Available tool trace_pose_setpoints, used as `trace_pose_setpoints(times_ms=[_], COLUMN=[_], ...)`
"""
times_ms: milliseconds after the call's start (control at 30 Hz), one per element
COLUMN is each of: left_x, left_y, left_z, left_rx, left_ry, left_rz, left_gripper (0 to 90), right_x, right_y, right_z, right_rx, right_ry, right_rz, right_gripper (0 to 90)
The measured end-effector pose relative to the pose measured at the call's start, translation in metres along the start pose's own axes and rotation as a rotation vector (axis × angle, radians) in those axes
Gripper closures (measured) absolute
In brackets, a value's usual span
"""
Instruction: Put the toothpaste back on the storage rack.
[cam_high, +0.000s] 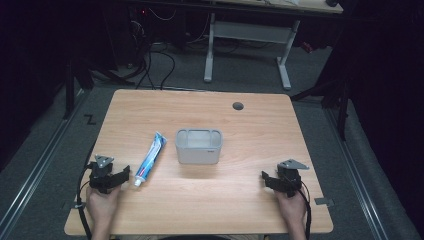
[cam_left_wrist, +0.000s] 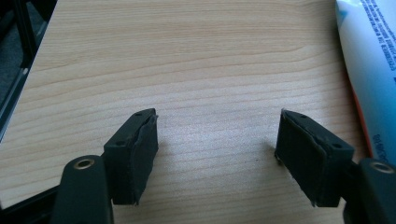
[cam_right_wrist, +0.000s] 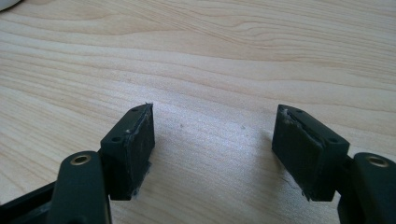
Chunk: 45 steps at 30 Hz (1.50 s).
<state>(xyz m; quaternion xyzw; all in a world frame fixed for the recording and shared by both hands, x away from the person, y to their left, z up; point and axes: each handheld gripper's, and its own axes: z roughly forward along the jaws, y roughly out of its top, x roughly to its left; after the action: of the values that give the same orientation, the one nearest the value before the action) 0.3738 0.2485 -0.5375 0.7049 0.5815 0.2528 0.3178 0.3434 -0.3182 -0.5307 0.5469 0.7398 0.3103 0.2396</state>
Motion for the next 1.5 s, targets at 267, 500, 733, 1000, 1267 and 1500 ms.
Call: trace_pose_setpoints(times_ms=[267, 500, 733, 1000, 1267, 1500], left_x=[0.0, -0.0001, -0.0005, -0.0013, 0.0037, 0.0074], left_y=[0.0, 0.0001, 0.0006, 0.0006, -0.0012, -0.0003], left_z=[0.0001, 0.0001, 0.001, 0.0017, -0.0022, -0.0048], left_rx=[0.0, 0.001, 0.009, 0.022, 0.011, 0.018], left_ry=[-0.001, -0.003, -0.018, -0.04, -0.039, -0.044], left_rz=[0.0, 0.002, 0.014, 0.029, 0.032, 0.011], left_gripper=[29.8, 29.5, 24.8, 16.2, 26.1, 33.2], right_x=[0.0, -0.0001, -0.0001, -0.0005, -0.0005, -0.0005], right_y=[0.0, 0.0001, 0.0001, 0.0002, 0.0007, 0.0007], right_z=[0.0, 0.0001, 0.0001, 0.0002, 0.0008, 0.0008], right_rx=[0.0, -0.001, 0.0, -0.001, -0.001, -0.001], right_ry=[-0.001, -0.001, -0.001, 0.003, 0.002, 0.002], right_rz=[0.0, -0.001, -0.001, 0.001, -0.004, -0.004], right_gripper=[29.9, 29.9, 29.9, 29.9, 29.8, 29.9])
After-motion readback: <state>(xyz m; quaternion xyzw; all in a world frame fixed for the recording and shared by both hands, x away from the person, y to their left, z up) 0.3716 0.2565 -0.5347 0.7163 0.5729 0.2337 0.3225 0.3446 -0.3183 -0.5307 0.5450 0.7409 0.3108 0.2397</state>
